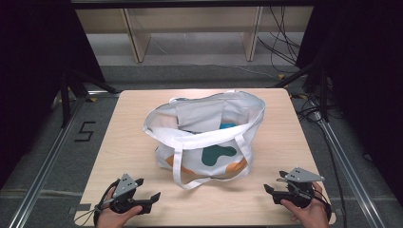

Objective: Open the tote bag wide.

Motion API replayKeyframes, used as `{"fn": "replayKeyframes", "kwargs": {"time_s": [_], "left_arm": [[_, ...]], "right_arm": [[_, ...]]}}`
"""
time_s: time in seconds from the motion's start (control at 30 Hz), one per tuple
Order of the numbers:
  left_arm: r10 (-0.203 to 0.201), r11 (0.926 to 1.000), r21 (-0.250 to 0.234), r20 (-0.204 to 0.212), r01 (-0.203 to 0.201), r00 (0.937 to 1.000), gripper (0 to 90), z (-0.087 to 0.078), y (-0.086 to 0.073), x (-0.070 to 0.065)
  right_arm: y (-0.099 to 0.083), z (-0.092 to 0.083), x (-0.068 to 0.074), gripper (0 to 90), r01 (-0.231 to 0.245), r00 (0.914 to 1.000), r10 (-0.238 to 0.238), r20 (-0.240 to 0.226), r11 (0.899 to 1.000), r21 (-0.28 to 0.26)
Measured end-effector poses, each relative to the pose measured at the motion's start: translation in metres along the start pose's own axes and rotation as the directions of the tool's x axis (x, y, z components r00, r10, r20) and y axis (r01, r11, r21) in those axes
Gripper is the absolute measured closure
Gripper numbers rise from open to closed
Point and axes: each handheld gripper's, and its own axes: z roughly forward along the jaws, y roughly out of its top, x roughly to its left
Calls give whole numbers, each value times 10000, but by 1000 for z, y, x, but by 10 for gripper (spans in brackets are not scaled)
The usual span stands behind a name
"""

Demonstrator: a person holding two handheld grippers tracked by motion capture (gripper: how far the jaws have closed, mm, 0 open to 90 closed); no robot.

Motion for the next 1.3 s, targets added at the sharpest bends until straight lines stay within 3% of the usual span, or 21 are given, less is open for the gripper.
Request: {"fn": "replayKeyframes", "kwargs": {"time_s": [0.17,0.2,0.27,0.4,0.47,0.57,0.6,0.63,0.67,0.7,0.73,0.77,0.8,0.83,0.93,1.0,1.17,1.23,1.27,1.3], "left_arm": [[122,9999,83,-78,-122,9999,174,-1,0,1],[-63,9999,91,-72,64,10000,174,-1,0,0],[-47,10000,86,-102,48,9999,174,-1,0,1],[-51,10000,66,-99,52,9999,174,-1,0,1],[-110,9999,19,-81,110,9999,172,-1,0,1],[-60,10000,30,18,60,10000,162,-1,0,1],[-106,9999,-35,64,106,9999,163,0,1,-1],[-106,9999,-35,64,106,9999,176,0,1,-1],[-169,9998,46,90,168,9998,189,-1,3,-1],[-136,9999,-53,85,137,9999,184,-1,4,-1],[63,9999,108,42,-64,10000,180,-2,5,0],[-141,9999,23,91,141,9999,186,-1,6,-2],[-2,10000,25,186,1,9998,193,-1,7,-1],[-184,9998,-43,230,185,9996,195,-1,7,-2],[-195,9998,-83,235,197,9995,195,-3,10,-2],[-261,9994,-231,262,267,9993,199,-3,13,-3],[-106,9995,-290,232,113,9997,201,-7,20,-2],[-94,9991,-406,218,102,9997,201,-8,24,0],[-115,9989,-451,212,125,9997,201,-10,29,1],[-70,9988,-488,259,82,9996,201,-11,31,1]], "right_arm": [[0,0,-1,222,30,10000,-31,58,10000,56],[0,0,0,222,26,10000,-26,53,10000,52],[0,0,0,222,-42,10000,42,62,10000,56],[0,0,-1,222,139,9999,-138,100,9999,-29],[1,1,-5,222,467,9987,-467,-189,9989,-21],[2,1,-4,215,520,9986,-520,-6,9984,-228],[2,0,-3,205,345,9994,-342,100,9991,-252],[3,0,-4,191,482,9988,-476,146,9981,-394],[4,-1,-1,183,43,10000,-41,72,9995,-310],[6,-1,-1,187,19,10000,-20,-25,9987,-517],[9,-2,-3,196,336,9994,-335,24,9977,-592],[11,-3,-3,202,353,9994,-357,-47,9972,-659],[14,-4,-4,202,451,9990,-450,37,9960,-766],[17,-5,-3,204,243,9997,-244,1,9960,-857],[22,-8,-2,224,191,9998,-187,53,9963,-841],[27,-10,-5,229,572,9983,-561,132,9925,-1079],[34,-13,-5,253,511,9986,-497,155,9923,-1129],[39,-13,-7,272,557,9984,-567,-43,9913,-1192],[41,-15,-4,272,372,9993,-366,72,9929,-1127],[43,-14,-7,273,792,9968,-777,161,9887,-1272]]}}
